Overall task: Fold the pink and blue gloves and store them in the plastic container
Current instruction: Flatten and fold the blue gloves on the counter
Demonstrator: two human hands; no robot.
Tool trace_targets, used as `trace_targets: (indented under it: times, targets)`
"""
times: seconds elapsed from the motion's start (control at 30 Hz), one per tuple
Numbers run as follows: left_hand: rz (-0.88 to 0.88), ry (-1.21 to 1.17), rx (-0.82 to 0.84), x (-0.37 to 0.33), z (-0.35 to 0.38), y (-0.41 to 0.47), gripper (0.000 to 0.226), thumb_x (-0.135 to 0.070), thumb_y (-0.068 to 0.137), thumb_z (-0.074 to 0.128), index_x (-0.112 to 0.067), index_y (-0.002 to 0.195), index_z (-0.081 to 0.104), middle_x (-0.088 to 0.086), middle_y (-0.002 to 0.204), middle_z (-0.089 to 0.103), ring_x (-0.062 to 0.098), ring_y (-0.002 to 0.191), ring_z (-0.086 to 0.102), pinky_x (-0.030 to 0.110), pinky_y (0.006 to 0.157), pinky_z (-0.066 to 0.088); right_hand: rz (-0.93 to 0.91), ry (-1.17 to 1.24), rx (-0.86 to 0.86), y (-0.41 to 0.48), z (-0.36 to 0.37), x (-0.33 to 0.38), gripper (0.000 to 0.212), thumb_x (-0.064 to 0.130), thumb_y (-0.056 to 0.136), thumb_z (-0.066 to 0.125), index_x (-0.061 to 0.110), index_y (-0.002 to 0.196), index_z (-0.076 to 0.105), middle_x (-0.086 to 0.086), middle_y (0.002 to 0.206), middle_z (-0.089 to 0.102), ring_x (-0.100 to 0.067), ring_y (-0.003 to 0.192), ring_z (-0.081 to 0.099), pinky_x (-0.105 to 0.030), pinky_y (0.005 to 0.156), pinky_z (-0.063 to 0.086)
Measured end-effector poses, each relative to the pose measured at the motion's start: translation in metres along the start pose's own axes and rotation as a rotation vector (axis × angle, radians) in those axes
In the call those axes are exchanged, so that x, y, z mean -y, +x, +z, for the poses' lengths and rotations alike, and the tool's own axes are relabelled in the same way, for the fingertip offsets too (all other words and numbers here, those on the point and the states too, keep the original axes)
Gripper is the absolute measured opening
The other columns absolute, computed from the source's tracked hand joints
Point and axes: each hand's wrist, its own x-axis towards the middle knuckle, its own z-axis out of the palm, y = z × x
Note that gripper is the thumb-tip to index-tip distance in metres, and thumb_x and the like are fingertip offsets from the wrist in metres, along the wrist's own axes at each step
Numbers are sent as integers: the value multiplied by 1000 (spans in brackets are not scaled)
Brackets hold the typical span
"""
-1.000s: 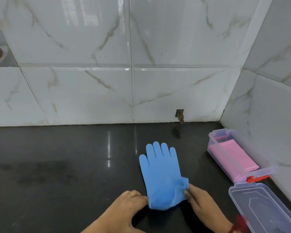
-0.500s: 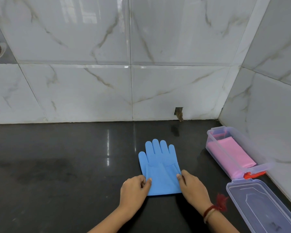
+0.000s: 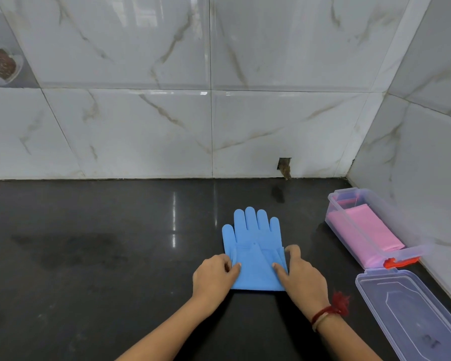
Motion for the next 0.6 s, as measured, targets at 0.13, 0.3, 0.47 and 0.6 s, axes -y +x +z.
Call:
trace_targets:
  times: [0.13,0.3,0.47,0.6]
  targets:
    - [241,226,-137,7,-1,1,49,-45,84,60,-29,127,44,-10,102,61,11,87,61,25,70,47,-365,-130,-210,1,-3,-5,52,26,73,74,26,122,56,-1,107,63,-21,86,66,-30,62,57]
    - [864,377,147,19,-17,26,48,-34,93,53,-30,140,46,-4,150,42,13,140,36,30,114,28,-703,-144,258,22,-10,-28,43,35,95,44,33,138,44,11,148,39,-11,141,27,-20,116,17]
    - [793,429,468,45,-27,46,93,-77,80,40,-29,153,9,-16,159,1,-3,145,0,21,117,0,-657,-64,420,27,-9,-50,88,81,73,39,41,147,14,27,153,4,7,142,-5,-16,115,-4]
    - [772,335,352,41,-20,44,60,-54,96,36,-24,148,35,-10,156,28,4,143,23,24,117,20,-628,29,368,26,-8,-49,87,73,74,51,38,147,19,26,151,9,9,140,4,-14,115,2]
